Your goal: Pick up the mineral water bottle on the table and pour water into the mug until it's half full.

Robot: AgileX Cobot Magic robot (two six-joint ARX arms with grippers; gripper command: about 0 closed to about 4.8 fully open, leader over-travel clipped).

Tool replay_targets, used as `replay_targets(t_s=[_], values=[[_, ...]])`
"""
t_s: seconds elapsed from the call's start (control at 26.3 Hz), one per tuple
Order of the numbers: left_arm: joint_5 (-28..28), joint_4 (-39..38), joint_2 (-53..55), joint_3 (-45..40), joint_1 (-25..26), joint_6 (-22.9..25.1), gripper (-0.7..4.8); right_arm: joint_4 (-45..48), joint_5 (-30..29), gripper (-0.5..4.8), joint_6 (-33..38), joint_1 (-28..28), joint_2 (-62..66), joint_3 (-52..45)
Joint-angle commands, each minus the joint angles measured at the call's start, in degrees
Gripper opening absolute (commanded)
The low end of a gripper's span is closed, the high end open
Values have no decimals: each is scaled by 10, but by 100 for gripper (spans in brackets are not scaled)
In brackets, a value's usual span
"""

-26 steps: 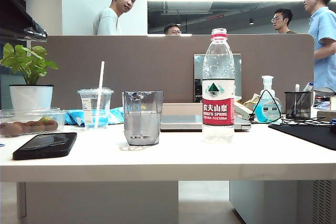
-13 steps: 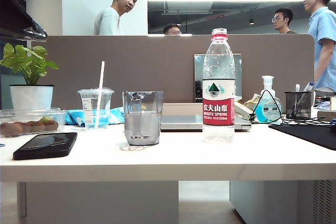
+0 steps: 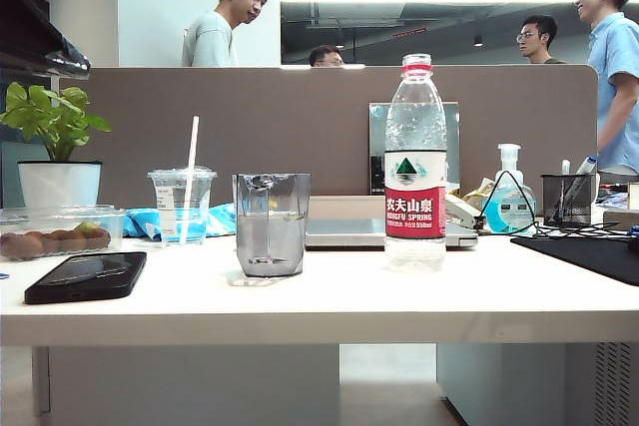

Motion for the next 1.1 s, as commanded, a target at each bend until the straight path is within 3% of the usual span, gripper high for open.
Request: replay_targets(t_s=[0.04, 0.53, 0.65, 0.76, 0.87, 1.1], values=[[0, 8, -1, 3, 0, 1, -4, -10, 2, -5, 1, 0, 0, 2], [0, 8, -1, 3, 0, 1, -4, -18, 2, -5, 1, 0, 0, 3], [-13, 2, -16, 2, 3, 75, -3, -18, 2, -5, 1, 0, 0, 3], [-8, -9, -48, 2, 17, 89, -4, -18, 2, -5, 1, 0, 0, 2], [-8, -14, -106, 1, 49, 89, -4, -18, 2, -5, 1, 0, 0, 3], [-8, -21, -175, -9, 165, 107, -4, -18, 2, -5, 1, 0, 0, 3]])
